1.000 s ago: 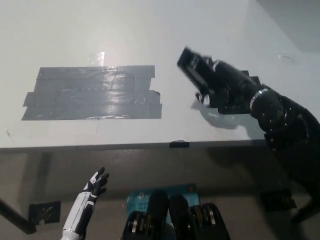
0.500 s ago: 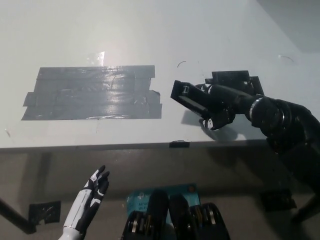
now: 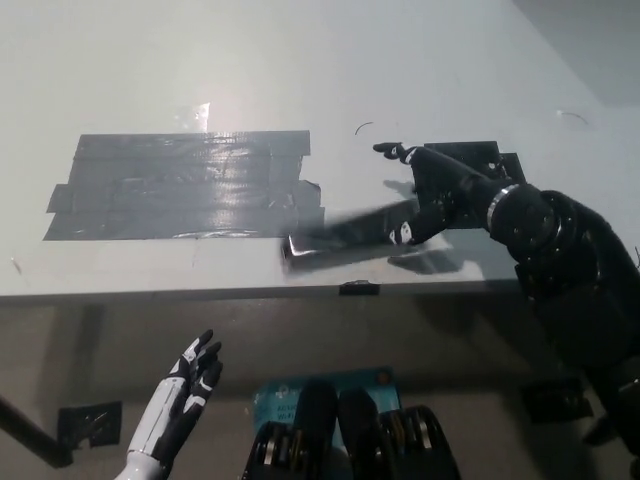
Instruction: A person hands a stapler to the robot and the robot grabs it with its right hand and places it on the desk infront of it
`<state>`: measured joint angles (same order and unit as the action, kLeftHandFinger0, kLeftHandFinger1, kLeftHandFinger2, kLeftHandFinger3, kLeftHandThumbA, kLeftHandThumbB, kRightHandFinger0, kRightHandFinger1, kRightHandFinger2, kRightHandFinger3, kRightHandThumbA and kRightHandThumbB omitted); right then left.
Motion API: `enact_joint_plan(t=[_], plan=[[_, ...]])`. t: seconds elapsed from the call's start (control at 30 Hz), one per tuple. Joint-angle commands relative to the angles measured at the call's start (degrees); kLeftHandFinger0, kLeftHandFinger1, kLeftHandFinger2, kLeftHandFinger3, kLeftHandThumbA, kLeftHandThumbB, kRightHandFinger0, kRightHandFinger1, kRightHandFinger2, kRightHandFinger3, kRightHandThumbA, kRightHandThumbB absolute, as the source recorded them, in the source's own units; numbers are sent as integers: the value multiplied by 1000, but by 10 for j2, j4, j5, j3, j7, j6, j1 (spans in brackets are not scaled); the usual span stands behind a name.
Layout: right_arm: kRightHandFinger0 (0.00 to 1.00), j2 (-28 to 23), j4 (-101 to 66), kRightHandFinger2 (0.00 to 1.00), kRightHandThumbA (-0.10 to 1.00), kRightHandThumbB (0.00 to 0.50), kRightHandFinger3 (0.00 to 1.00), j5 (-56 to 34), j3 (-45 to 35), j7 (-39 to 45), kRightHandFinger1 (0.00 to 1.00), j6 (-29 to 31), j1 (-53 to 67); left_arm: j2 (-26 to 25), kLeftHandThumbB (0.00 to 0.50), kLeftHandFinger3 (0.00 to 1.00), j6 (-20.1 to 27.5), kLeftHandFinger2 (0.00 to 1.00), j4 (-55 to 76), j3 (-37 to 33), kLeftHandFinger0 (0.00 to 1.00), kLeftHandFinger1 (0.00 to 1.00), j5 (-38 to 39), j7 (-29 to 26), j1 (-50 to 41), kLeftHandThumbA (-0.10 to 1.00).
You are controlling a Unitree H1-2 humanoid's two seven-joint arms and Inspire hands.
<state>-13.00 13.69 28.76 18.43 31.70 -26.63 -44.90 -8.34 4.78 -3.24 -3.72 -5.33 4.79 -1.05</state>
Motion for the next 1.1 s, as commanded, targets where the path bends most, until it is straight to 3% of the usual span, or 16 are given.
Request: enact_joint_plan(t=[0.0, 0.13, 0.37, 0.67, 0.7, 0.73, 0.77, 0.8, 0.83, 0.93, 0.97, 1.0, 1.03, 1.07], plan=[[1000, 1, -22, 1000, 951, 398, 1000, 20, -19, -26, 1000, -3, -10, -10, 469, 1000, 1, 1000, 19, -3, 925, 1000, -2, 10, 7, 903], [1000, -3, -21, 1000, 1000, 403, 1000, 20, -11, -35, 1000, -3, -8, -8, 466, 1000, 0, 1000, 18, 0, 884, 1000, 10, 13, 7, 887], [1000, -21, -22, 1000, 1000, 431, 1000, 36, 15, -23, 1000, -3, -11, -9, 469, 1000, -4, 1000, 22, -1, 865, 1000, 2, 10, 10, 908], [1000, -43, -62, 1000, 1000, 452, 1000, 26, -7, -36, 1000, 3, -14, -6, 470, 1000, -1, 980, 23, -2, 854, 1000, 1, 10, 18, 919], [1000, -47, -73, 1000, 1000, 490, 1000, 23, -13, -38, 1000, 5, -16, -6, 469, 1000, -1, 979, 23, -2, 861, 1000, 1, 10, 21, 929], [1000, -47, -73, 1000, 1000, 490, 1000, 23, -13, -38, 1000, 5, -16, -6, 469, 1000, -1, 979, 23, -2, 861, 1000, 1, 10, 21, 929], [1000, -61, -166, 1000, 1000, 354, 1000, 2, -64, -37, 1000, -2, -23, -6, 482, 1000, -5, 974, 19, 2, 867, 1000, 3, 8, 37, 942], [1000, -65, -204, 1000, 1000, 340, 1000, -10, -86, -39, 1000, -3, -27, -7, 484, 1000, -6, 976, 17, 4, 872, 1000, 3, 7, 45, 951], [1000, -64, -249, 1000, 1000, 365, 1000, -18, -116, -33, 1000, -3, -27, -7, 481, 1000, -8, 989, 16, 5, 883, 1000, 2, 6, 50, 963], [1000, -55, -348, 1000, 1000, 374, 1000, -44, -181, -11, 1000, -3, -12, -6, 465, 1000, -9, 1000, 14, 7, 890, 1000, 4, 5, 57, 962], [1000, -55, -400, 1000, 1000, 474, 1000, -63, -201, -14, 1000, -3, 10, -7, 454, 1000, -9, 1000, 16, 7, 887, 1000, 6, 6, 57, 964], [1000, -54, -411, 1000, 1000, 474, 1000, -66, -206, -14, 1000, -3, 16, -7, 454, 1000, -9, 1000, 16, 7, 887, 1000, 6, 6, 57, 964], [1000, -37, -460, 1000, 1000, 359, 1000, -75, -224, -16, 1000, -3, 48, -7, 436, 1000, -7, 1000, 16, 7, 893, 1000, 6, 7, 55, 971], [1000, -26, -490, 1000, 1000, 354, 1000, -86, -232, -20, 1000, -3, 73, -7, 427, 1000, -6, 1000, 16, 6, 900, 1000, 6, 7, 54, 971]])
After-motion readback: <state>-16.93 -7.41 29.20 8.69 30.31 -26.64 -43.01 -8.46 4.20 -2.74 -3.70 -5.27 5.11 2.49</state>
